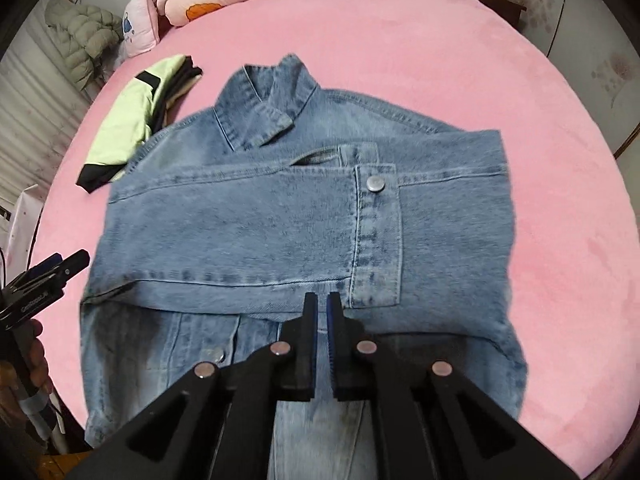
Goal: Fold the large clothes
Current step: 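Release the jacket and move both tools to the jacket hem, then grasp the jacket hem with both tools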
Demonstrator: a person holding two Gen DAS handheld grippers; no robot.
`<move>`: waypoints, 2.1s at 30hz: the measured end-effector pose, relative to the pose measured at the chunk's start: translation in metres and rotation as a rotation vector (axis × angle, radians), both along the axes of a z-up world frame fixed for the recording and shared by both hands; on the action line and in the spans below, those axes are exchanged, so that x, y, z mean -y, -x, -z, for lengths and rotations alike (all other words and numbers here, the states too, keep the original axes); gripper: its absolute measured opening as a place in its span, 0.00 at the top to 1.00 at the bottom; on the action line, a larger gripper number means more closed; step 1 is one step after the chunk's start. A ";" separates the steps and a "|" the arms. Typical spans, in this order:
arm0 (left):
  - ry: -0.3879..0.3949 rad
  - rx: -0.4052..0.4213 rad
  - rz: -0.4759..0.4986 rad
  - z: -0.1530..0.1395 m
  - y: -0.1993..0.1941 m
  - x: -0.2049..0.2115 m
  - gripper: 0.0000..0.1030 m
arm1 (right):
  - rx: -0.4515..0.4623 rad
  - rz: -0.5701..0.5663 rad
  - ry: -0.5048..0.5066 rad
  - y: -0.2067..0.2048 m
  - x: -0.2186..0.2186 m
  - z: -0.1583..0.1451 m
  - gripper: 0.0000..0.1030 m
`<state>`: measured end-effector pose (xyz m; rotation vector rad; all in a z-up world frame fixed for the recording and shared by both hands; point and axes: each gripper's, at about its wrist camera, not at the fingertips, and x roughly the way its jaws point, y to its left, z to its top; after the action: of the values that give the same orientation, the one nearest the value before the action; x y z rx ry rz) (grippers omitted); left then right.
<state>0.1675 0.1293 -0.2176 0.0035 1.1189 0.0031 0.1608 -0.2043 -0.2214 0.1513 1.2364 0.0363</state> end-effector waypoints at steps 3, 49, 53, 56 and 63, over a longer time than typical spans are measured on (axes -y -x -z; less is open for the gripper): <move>0.035 0.006 -0.014 -0.026 0.013 -0.001 0.17 | 0.010 -0.003 -0.004 0.004 0.004 -0.020 0.93; 0.157 -0.111 -0.085 0.059 0.224 -0.136 0.19 | 0.074 0.080 0.089 0.256 0.056 -0.009 0.58; 0.172 -0.149 -0.068 0.083 0.227 -0.138 0.19 | 0.037 0.128 0.036 0.268 0.075 0.007 0.58; 0.179 -0.171 -0.054 0.097 0.228 -0.136 0.19 | 0.018 0.162 0.018 0.276 0.089 0.018 0.58; 0.211 -0.190 -0.063 0.116 0.228 -0.134 0.19 | -0.036 0.216 -0.011 0.283 0.110 0.045 0.58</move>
<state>-0.0607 0.2629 -0.3335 -0.2241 1.3048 -0.0596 -0.1227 -0.3147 -0.2662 0.2950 1.2500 -0.1480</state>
